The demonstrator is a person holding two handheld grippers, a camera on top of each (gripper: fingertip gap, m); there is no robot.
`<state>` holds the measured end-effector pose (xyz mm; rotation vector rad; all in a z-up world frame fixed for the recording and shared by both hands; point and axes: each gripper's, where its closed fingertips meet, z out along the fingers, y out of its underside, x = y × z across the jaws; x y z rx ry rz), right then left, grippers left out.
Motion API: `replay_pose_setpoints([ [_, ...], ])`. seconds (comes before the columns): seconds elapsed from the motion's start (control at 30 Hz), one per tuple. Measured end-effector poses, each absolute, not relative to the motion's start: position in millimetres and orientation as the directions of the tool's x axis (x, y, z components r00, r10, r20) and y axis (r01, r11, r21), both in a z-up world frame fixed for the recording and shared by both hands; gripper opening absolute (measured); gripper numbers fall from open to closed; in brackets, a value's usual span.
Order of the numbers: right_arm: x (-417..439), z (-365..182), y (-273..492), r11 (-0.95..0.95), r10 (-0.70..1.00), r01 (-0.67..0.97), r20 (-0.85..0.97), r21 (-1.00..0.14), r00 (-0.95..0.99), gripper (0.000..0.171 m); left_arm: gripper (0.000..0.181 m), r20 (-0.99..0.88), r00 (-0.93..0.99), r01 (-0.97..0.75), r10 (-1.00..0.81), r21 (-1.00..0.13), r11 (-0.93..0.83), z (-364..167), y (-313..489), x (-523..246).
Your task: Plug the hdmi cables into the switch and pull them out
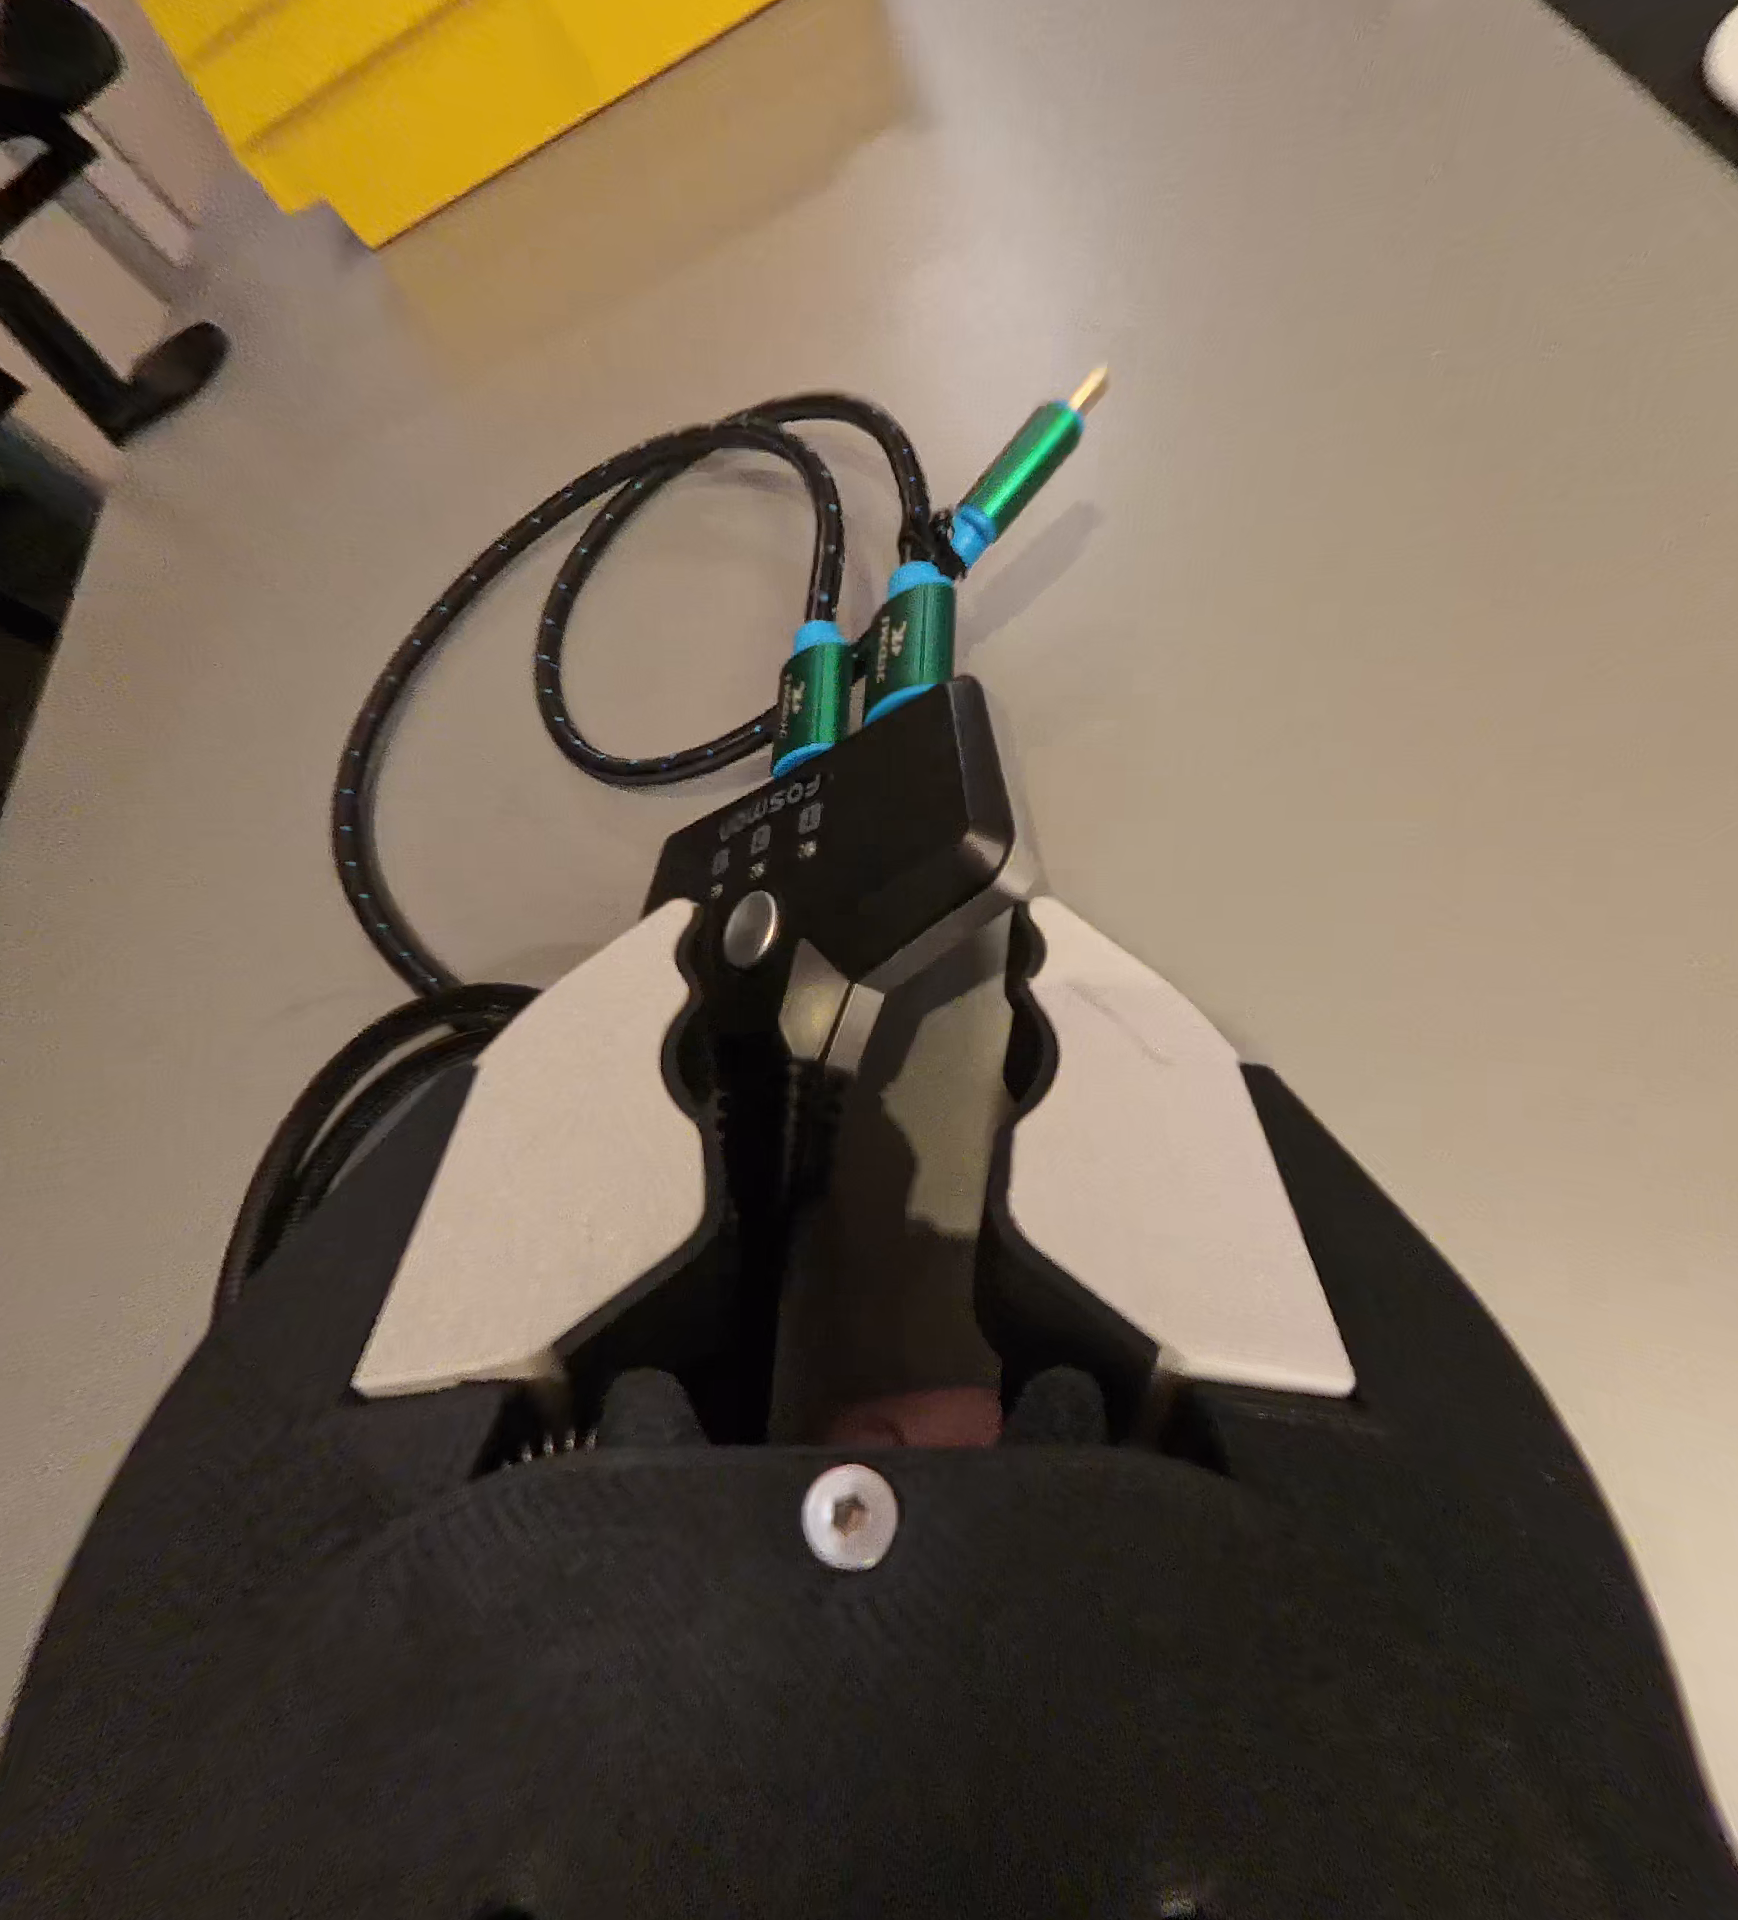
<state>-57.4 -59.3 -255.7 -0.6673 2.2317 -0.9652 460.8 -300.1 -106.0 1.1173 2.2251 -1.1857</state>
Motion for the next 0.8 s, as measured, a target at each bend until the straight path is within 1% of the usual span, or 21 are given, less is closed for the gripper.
replay_pose_setpoints([
  [0.03, -62, -252, -61, 0.595, -0.639, -0.201, -0.306, -0.778, -0.706, 0.054, 0.014, -0.685, -0.573, 0.817, 0.451, -0.522, 0.245, -81, -293, 447],
  [0.1, -72, -240, -63, 0.562, -0.621, -0.182, -0.266, -0.807, -0.738, 0.052, 0.014, -0.755, -0.463, 0.863, 0.465, -0.504, 0.040, -42, -269, 404],
  [0.17, -78, -223, -62, 0.513, -0.621, -0.160, -0.236, -0.843, -0.748, 0.050, 0.014, -0.790, -0.356, 0.863, 0.500, -0.482, -0.148, -20, -238, 350],
  [0.23, -77, -205, -58, 0.458, -0.639, -0.138, -0.217, -0.878, -0.738, 0.049, 0.015, -0.791, -0.257, 0.824, 0.556, -0.480, -0.302, -16, -206, 292],
  [0.33, -57, -181, -48, 0.363, -0.695, -0.117, -0.185, -0.924, -0.695, 0.049, 0.015, -0.760, -0.140, 0.716, 0.634, -0.520, -0.465, -36, -161, 203],
  [0.43, -30, -161, -36, 0.272, -0.741, -0.085, -0.153, -0.958, -0.654, 0.049, 0.015, -0.749, -0.049, 0.617, 0.661, -0.543, -0.570, -73, -123, 119],
  [0.57, -18, -133, -20, 0.182, -0.751, 0.045, -0.168, -0.982, -0.638, 0.049, 0.015, -0.812, -0.035, 0.544, 0.582, -0.504, -0.671, -112, -88, 32],
  [0.63, -24, -119, -13, 0.133, -0.743, 0.125, -0.182, -0.983, -0.644, 0.049, 0.015, -0.828, -0.046, 0.493, 0.559, -0.506, -0.708, -122, -71, 1],
  [0.7, -36, -111, -13, 0.087, -0.702, 0.170, -0.182, -0.982, -0.689, 0.048, 0.015, -0.831, -0.063, 0.445, 0.553, -0.520, -0.729, -128, -58, -20],
  [0.8, -43, -112, -17, 0.067, -0.654, 0.134, -0.145, -0.989, -0.742, 0.048, 0.014, -0.837, -0.078, 0.407, 0.541, -0.522, -0.750, -139, -45, -38],
])
